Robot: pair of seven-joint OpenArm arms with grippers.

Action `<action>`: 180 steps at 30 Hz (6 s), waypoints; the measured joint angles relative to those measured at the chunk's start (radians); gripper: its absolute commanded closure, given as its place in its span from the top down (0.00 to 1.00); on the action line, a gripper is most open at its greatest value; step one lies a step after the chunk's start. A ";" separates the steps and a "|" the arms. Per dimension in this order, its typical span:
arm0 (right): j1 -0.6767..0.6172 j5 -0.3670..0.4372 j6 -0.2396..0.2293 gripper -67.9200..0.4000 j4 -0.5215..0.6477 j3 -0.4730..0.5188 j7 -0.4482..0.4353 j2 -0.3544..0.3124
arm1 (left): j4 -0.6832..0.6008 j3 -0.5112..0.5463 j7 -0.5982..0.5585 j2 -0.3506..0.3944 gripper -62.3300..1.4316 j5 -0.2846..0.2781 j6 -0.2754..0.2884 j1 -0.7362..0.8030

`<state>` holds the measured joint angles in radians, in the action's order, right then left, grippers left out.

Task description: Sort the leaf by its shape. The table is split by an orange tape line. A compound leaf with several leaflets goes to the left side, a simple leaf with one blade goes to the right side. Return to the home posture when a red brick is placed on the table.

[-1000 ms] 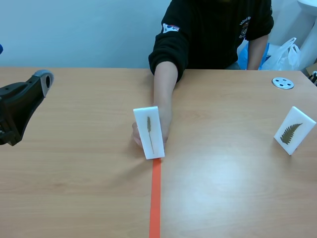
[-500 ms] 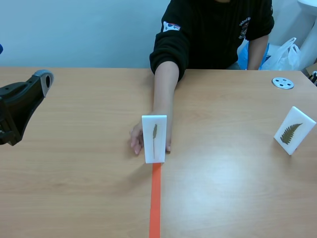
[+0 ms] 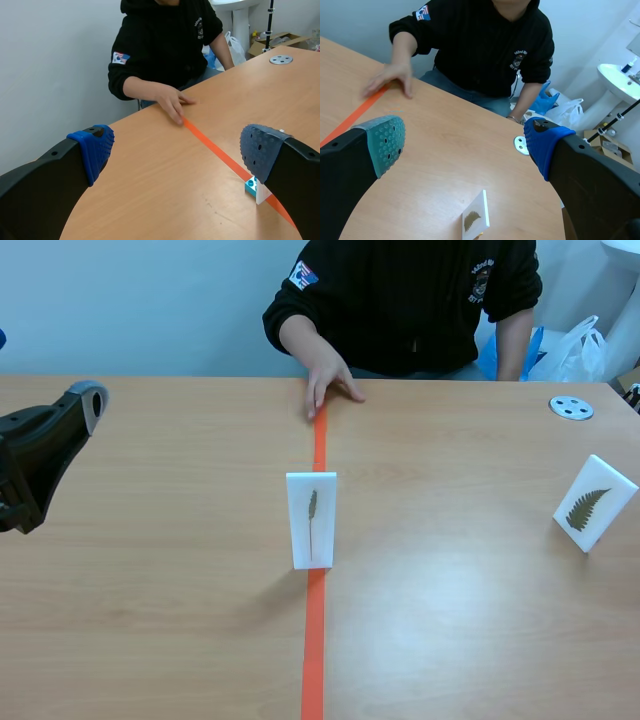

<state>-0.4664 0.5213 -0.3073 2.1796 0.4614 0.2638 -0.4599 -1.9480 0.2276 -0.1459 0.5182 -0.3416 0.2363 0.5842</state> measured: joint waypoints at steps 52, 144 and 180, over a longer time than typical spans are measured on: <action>0.000 0.000 0.000 0.72 0.000 0.000 0.000 0.000 | 0.930 -0.983 0.023 -0.019 0.87 0.001 0.177 -0.901; 0.000 -0.024 0.000 0.72 0.000 0.000 0.000 0.000 | 0.999 -0.283 0.023 0.133 0.09 -0.124 0.021 -0.617; 0.000 -0.024 0.000 0.72 0.000 0.000 0.000 0.000 | 1.144 -0.200 -0.001 0.114 0.54 -0.138 -0.121 -0.571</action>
<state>-0.4664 0.4976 -0.3077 2.1796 0.4614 0.2638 -0.4599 -0.8043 0.0277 -0.1471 0.6319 -0.4801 0.1154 0.0135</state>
